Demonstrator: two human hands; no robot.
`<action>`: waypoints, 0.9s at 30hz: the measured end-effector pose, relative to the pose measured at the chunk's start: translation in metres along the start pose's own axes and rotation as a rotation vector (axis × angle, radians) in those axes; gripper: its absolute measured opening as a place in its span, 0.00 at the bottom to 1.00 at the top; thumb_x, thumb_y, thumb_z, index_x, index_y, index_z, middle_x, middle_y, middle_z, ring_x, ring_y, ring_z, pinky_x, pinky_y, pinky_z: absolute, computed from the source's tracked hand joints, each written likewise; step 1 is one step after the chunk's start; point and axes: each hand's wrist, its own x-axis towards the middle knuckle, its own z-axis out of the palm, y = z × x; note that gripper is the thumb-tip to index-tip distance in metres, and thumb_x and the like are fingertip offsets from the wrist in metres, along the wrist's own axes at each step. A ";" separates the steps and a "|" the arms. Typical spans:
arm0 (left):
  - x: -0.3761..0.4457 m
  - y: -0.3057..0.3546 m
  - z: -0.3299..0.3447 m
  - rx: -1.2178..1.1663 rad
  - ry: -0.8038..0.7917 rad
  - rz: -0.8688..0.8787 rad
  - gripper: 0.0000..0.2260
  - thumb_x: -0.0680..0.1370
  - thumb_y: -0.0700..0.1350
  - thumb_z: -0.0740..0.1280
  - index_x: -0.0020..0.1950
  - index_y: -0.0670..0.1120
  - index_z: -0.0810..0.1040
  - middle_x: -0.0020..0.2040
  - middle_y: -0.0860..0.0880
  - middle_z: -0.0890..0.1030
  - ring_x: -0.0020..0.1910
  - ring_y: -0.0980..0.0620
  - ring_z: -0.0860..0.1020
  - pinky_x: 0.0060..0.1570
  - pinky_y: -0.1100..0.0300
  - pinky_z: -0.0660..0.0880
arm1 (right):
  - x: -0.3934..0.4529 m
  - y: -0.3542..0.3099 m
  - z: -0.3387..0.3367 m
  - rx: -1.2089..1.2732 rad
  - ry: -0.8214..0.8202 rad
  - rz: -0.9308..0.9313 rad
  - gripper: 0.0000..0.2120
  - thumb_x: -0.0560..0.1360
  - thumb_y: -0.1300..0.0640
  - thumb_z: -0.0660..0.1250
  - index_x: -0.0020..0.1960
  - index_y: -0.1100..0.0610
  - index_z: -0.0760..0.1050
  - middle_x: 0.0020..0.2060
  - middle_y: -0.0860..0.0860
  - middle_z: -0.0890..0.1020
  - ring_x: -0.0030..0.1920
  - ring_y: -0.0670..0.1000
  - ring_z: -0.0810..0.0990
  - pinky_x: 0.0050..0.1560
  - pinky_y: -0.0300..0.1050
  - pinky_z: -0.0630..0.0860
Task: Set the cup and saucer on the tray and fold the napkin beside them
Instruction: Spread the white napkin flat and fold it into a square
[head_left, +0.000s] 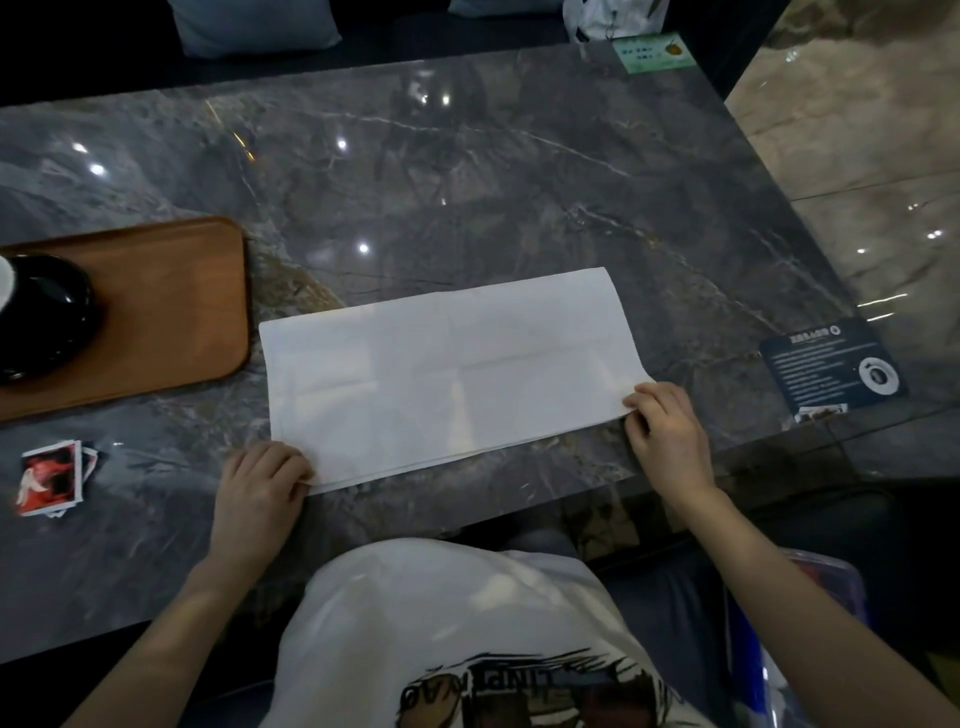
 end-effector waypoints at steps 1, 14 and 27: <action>0.000 0.000 0.000 0.005 0.001 0.013 0.05 0.67 0.40 0.59 0.36 0.42 0.74 0.36 0.42 0.79 0.42 0.46 0.69 0.42 0.52 0.64 | 0.001 0.000 0.000 0.005 -0.007 0.004 0.08 0.67 0.72 0.70 0.47 0.67 0.78 0.47 0.62 0.81 0.53 0.60 0.77 0.49 0.53 0.78; 0.002 0.005 -0.002 0.051 0.005 0.122 0.06 0.66 0.34 0.56 0.33 0.41 0.71 0.32 0.41 0.77 0.39 0.46 0.67 0.42 0.54 0.63 | 0.001 -0.003 0.005 0.010 -0.074 0.108 0.08 0.70 0.70 0.69 0.49 0.69 0.79 0.52 0.64 0.82 0.57 0.64 0.77 0.54 0.57 0.77; -0.001 0.006 -0.002 -0.008 -0.090 -0.047 0.08 0.63 0.36 0.54 0.32 0.41 0.73 0.33 0.43 0.77 0.39 0.47 0.68 0.38 0.55 0.62 | 0.004 -0.002 -0.002 -0.284 -0.037 0.010 0.12 0.71 0.57 0.62 0.43 0.62 0.81 0.45 0.57 0.84 0.52 0.59 0.77 0.61 0.53 0.63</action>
